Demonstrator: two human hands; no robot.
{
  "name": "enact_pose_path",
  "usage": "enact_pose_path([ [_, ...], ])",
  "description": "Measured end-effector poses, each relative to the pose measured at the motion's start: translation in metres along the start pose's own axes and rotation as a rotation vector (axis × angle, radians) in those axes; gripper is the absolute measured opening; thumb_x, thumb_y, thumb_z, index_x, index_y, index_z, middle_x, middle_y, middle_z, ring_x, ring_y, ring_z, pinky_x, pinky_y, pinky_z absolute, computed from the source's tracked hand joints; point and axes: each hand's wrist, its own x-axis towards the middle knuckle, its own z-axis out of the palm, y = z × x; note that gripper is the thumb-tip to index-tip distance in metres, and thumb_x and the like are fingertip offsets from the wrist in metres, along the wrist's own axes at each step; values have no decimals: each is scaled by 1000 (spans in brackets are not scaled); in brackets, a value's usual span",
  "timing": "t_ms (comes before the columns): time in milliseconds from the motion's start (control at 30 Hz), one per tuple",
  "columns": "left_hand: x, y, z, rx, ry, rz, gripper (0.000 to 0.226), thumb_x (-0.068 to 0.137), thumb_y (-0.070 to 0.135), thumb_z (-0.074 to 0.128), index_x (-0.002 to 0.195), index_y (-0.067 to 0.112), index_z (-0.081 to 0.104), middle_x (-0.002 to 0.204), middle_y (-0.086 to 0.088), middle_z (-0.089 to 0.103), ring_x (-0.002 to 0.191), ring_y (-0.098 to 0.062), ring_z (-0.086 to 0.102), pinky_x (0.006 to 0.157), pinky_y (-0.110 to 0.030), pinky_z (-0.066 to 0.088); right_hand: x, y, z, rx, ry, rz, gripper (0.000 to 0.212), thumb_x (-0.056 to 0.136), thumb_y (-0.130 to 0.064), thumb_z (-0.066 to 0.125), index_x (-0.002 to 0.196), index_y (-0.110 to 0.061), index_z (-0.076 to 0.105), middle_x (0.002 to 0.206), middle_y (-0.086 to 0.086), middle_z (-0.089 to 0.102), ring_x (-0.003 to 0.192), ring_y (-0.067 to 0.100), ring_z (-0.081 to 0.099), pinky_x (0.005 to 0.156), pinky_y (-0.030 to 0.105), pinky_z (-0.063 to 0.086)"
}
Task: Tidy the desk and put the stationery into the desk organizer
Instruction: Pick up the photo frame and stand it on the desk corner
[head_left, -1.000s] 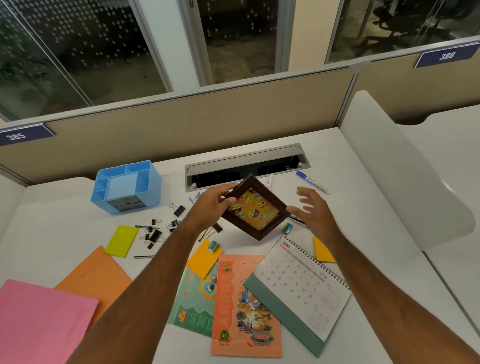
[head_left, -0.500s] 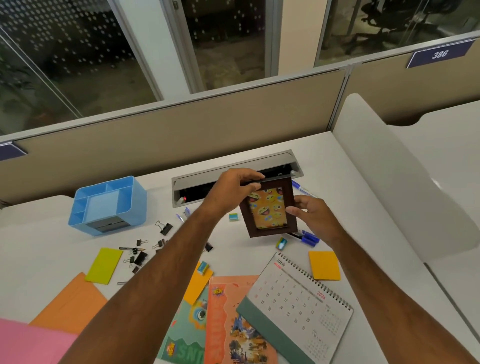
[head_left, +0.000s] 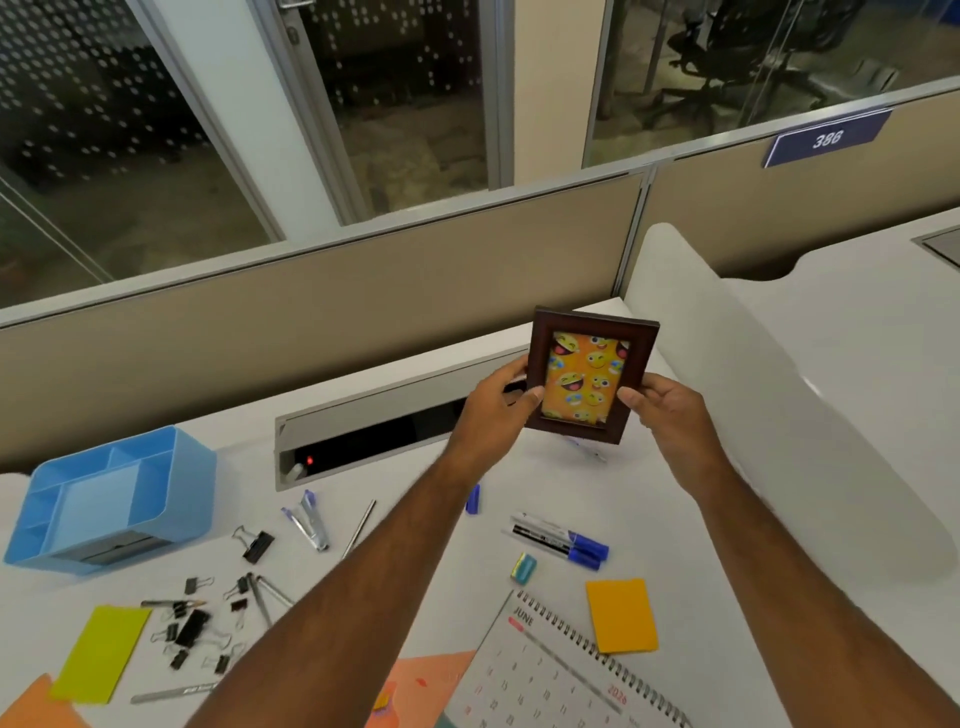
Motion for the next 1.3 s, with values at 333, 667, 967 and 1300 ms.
enact_pose_path([
  [333, 104, 29, 38, -74, 22, 19, 55, 97, 28, 70, 149, 28, 49, 138, 7, 63, 119, -16, 67, 97, -40, 59, 89, -14, -14, 91, 88, -78, 31, 99, -8, 64, 130, -4, 66, 108, 1, 77, 95, 14, 75, 79, 25, 60],
  [667, 169, 30, 45, -53, 20, -6, 60, 95, 6, 70, 149, 19, 48, 123, 14, 60, 121, -14, 64, 97, -32, 57, 159, 2, -5, 68, 160, -97, 36, 99, -10, 65, 134, -2, 64, 118, 10, 74, 107, 25, 73, 96, 47, 58],
  [967, 211, 17, 56, 43, 31, -18, 62, 94, 10, 72, 150, 22, 47, 119, 16, 59, 108, -4, 58, 91, -20, 50, 199, 14, 1, -33, 209, -101, 38, 100, -18, 65, 136, -7, 64, 122, 6, 73, 112, 23, 71, 97, 47, 58],
  [1300, 246, 5, 70, -6, 41, -69, 69, 92, 11, 74, 153, 21, 43, 140, 3, 61, 125, -15, 59, 104, -36, 50, 221, 24, 5, -74, 304, -97, 40, 101, -25, 63, 138, -10, 62, 126, 5, 71, 113, 21, 70, 95, 41, 59],
])
